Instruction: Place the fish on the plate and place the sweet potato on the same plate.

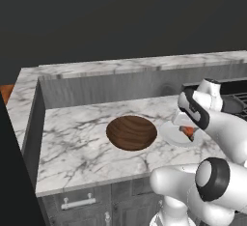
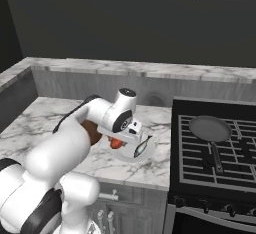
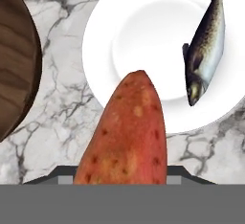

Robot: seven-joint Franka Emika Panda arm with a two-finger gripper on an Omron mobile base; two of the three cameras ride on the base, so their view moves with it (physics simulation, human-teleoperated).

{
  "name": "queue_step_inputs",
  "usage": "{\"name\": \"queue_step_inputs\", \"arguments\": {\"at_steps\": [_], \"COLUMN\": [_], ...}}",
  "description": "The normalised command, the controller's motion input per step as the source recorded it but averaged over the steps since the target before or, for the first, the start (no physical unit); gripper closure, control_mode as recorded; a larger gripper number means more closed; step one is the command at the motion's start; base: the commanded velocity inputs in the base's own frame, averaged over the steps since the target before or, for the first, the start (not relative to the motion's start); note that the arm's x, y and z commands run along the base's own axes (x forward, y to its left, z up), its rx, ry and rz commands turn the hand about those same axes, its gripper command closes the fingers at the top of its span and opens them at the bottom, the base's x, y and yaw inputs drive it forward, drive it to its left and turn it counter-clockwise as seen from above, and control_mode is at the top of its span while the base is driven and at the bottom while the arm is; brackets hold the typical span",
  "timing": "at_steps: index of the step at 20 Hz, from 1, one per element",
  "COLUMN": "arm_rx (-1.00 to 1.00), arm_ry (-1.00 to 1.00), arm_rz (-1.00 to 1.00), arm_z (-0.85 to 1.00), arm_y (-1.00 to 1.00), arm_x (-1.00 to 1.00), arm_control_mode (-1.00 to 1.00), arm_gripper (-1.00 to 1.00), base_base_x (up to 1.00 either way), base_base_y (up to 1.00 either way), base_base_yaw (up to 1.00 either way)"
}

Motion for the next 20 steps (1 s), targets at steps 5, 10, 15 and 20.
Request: {"name": "queue_step_inputs", "arguments": {"at_steps": [5, 10, 15, 20], "arm_rx": [-0.05, -0.02, -0.05, -0.05], "arm_ry": [0.00, 0.00, 0.00, 0.00], "arm_rz": [0.00, -0.01, -0.03, -0.05], "arm_z": [-0.13, -0.16, -0.22, -0.24], "arm_y": [-0.03, -0.01, 0.00, -0.02], "arm_x": [0.26, 0.22, 0.14, 0.06], "arm_control_mode": [-1.00, -1.00, -1.00, -1.00], "arm_gripper": [1.00, 1.00, 1.00, 1.00], "base_base_x": [0.00, 0.00, 0.00, 0.00], "base_base_y": [0.00, 0.00, 0.00, 0.00], "base_base_yaw": [0.00, 0.00, 0.00, 0.00]}}
